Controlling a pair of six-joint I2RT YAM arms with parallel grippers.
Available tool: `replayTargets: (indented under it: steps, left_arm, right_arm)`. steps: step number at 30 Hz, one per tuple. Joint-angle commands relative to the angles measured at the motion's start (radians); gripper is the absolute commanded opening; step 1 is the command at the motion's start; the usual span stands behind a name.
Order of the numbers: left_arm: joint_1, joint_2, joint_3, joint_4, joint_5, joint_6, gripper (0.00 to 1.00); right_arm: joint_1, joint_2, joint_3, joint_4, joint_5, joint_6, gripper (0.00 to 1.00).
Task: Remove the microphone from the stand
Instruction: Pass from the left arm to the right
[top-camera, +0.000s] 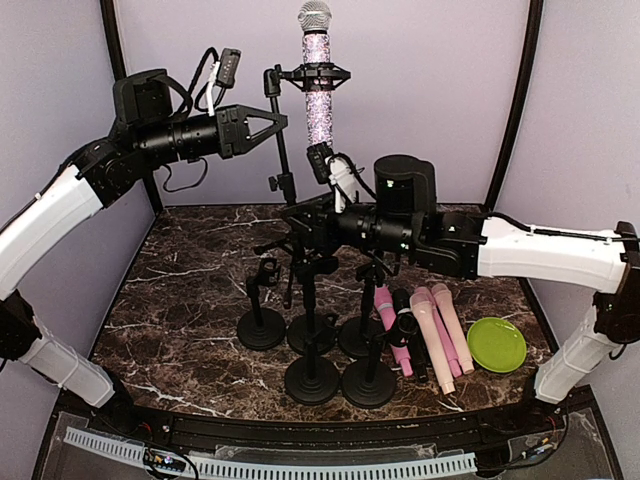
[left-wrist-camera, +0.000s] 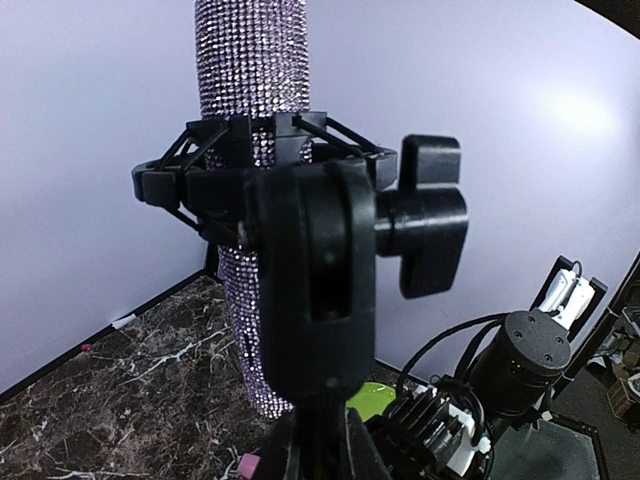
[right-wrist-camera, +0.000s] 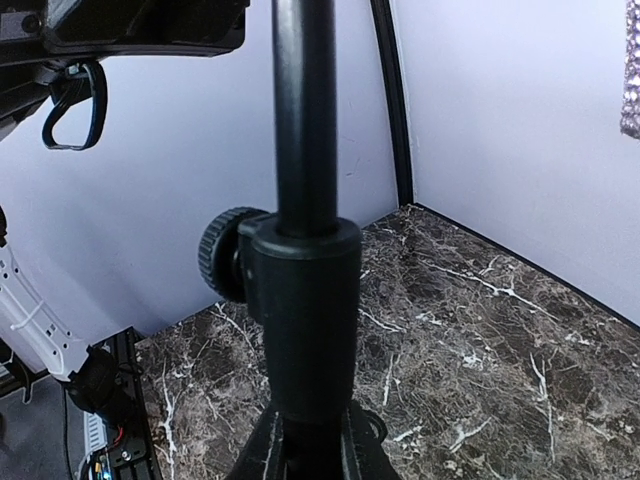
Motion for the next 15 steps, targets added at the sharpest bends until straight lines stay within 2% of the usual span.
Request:
replayTargets:
  steps: [1, 6, 8, 9, 10, 11, 12, 14, 15]
  left_arm:
    - [-0.002, -0.075, 0.015, 0.122, 0.021, 0.016, 0.00]
    - [-0.002, -0.085, -0.006, 0.121, 0.038, 0.048, 0.03]
    - [-0.003, -0.093, -0.017, 0.121, 0.044, 0.067, 0.14]
    - [-0.002, -0.097, -0.021, 0.122, 0.048, 0.074, 0.24]
    - [-0.002, -0.107, -0.034, 0.123, 0.048, 0.090, 0.30]
    - [-0.002, -0.113, -0.041, 0.123, 0.048, 0.098, 0.42]
    - [-0.002, -0.126, -0.058, 0.123, 0.047, 0.115, 0.47]
    - [-0.003, -0.148, -0.088, 0.118, 0.040, 0.144, 0.65]
    - [-0.002, -0.154, -0.101, 0.114, 0.037, 0.154, 0.69]
  right_arm:
    - [-0.006, -0.007, -0.008, 0.083, 0.054, 0.007, 0.00]
    - [-0.006, -0.039, -0.010, 0.088, 0.101, -0.037, 0.00]
    - [-0.004, -0.058, -0.016, 0.100, 0.123, -0.053, 0.00]
    - [-0.005, -0.068, -0.020, 0.105, 0.133, -0.060, 0.00]
    - [-0.004, -0.078, -0.024, 0.111, 0.142, -0.067, 0.00]
    - [-0.003, -0.089, -0.030, 0.119, 0.154, -0.073, 0.00]
    - [-0.003, -0.099, -0.038, 0.129, 0.165, -0.079, 0.00]
    - [-0.003, -0.116, -0.051, 0.145, 0.183, -0.091, 0.00]
    - [-0.004, -0.124, -0.056, 0.150, 0.186, -0.098, 0.00]
